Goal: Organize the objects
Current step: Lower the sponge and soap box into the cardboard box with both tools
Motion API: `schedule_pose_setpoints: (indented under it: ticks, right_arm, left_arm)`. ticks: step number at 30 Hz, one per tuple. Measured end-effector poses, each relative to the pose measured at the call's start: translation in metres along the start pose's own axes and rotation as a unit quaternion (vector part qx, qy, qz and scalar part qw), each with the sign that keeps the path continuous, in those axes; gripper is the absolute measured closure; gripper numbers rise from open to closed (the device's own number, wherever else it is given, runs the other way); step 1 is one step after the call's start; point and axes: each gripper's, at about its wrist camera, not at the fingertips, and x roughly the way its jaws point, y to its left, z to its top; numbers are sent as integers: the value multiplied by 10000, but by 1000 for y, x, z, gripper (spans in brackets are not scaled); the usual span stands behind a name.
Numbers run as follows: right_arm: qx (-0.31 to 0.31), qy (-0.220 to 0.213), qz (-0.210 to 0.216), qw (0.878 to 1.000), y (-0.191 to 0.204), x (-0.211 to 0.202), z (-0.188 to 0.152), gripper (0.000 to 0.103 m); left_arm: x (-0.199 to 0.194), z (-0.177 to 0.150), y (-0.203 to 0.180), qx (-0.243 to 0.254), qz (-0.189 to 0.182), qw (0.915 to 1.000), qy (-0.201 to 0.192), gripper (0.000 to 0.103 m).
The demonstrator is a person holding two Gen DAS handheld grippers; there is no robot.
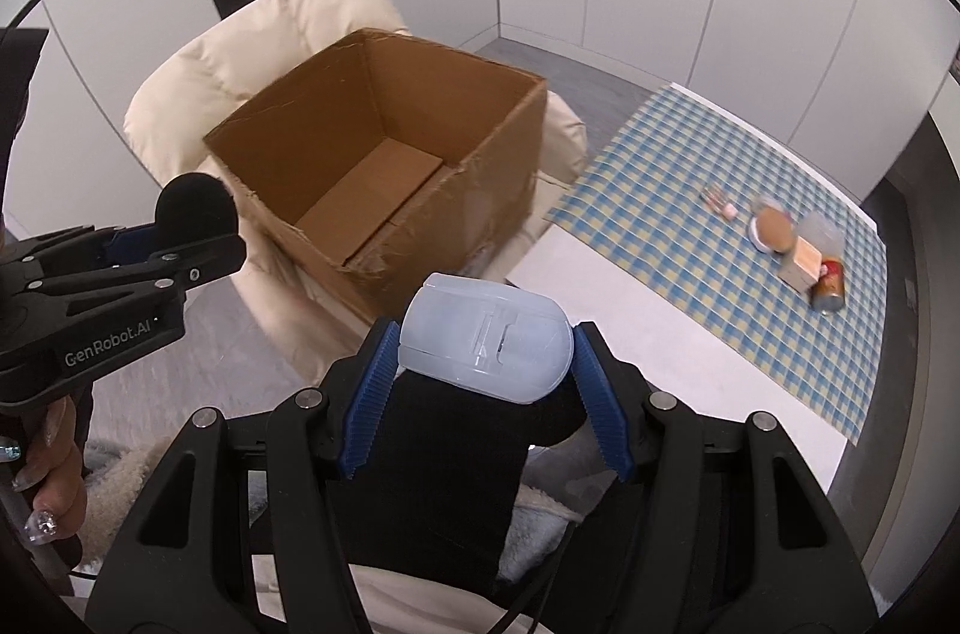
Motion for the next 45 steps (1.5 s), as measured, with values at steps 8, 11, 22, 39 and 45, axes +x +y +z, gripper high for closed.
schedule_pose_setpoints:
  ticks: [8,11,22,39,45]
  right_arm:
    - [-157,49,-51,9999,8,9,9,41]
    - [-193,37,-54,9998,10,11,15,41]
    - [-426,-51,116,9990,29,26,46,41]
    - [-466,67,384,9982,44,83,107,41]
    - [-481,260,347,9979,53,119,122,41]
  left_arm:
    - [7,11,7,-157,-26,9999,6,59]
    - [7,17,10,-195,-9,9998,-9,59]
    - [16,47,32,-329,128,9993,150,59]
    - [85,119,72,-521,581,9967,215,59]
    - [104,139,75,-461,647,9965,274,59]
